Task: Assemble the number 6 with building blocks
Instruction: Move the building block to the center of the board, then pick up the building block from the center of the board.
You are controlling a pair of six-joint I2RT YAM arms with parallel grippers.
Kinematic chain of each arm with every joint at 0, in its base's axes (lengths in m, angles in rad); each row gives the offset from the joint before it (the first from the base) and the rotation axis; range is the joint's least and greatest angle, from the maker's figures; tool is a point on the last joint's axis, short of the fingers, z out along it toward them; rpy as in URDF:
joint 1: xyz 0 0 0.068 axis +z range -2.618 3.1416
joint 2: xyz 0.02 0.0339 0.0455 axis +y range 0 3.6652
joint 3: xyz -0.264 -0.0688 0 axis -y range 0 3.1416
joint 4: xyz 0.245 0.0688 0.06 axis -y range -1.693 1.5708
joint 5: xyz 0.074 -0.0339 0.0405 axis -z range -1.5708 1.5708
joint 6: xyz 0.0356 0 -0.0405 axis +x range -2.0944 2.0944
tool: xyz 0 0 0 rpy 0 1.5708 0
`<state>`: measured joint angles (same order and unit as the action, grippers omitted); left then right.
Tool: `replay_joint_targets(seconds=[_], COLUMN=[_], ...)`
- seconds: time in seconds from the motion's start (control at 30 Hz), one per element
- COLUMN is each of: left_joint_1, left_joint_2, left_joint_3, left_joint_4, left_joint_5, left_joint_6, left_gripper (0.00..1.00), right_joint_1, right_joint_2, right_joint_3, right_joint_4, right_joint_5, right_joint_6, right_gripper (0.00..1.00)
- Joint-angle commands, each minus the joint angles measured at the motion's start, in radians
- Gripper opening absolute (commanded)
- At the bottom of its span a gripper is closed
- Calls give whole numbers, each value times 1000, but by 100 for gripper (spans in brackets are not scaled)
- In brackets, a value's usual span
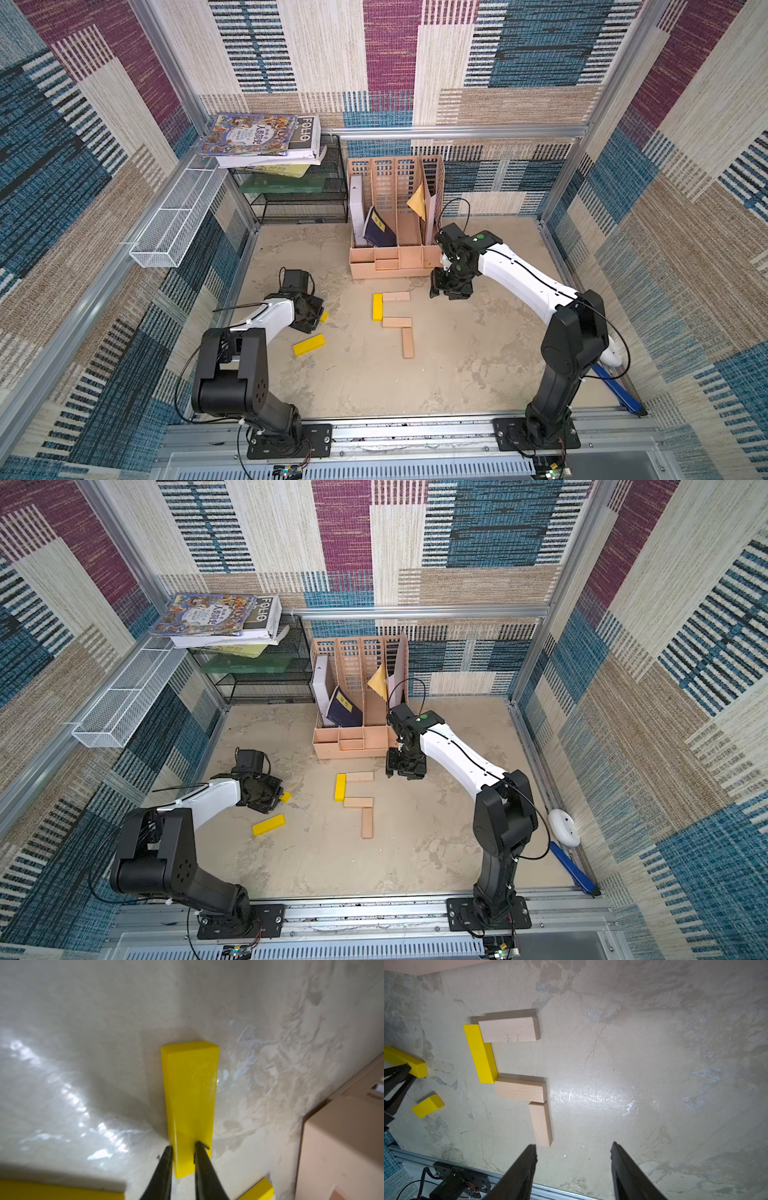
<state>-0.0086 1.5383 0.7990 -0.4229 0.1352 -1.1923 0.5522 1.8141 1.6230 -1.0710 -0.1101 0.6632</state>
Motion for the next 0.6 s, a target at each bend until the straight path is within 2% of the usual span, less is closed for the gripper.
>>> replay_joint_targets(seconds=[0.0, 0.13, 0.27, 0.33, 0.57], left_joint_1=[2, 3, 2, 2, 2], left_joint_2=[-37, -112, -99, -76, -32], left_joint_3=[-27, 5, 87, 114, 121], left_joint_4=[-356, -417, -435, -435, -426], left_joint_5=[8, -12, -29, -29, -23], left_joint_6=[94, 153, 207, 223, 215], left_gripper=[21, 24, 48, 55, 59], right_joint_1=[1, 0, 2, 1, -5], right_joint_2=[-13, -18, -15, -12, -23], right_joint_3=[-2, -7, -15, -14, -30], right_joint_4=[9, 22, 40, 42, 51], right_joint_5=[-2, -3, -14, -17, -14], right_joint_6=[1, -6, -11, -16, -20], right_gripper=[62, 69, 71, 72, 72])
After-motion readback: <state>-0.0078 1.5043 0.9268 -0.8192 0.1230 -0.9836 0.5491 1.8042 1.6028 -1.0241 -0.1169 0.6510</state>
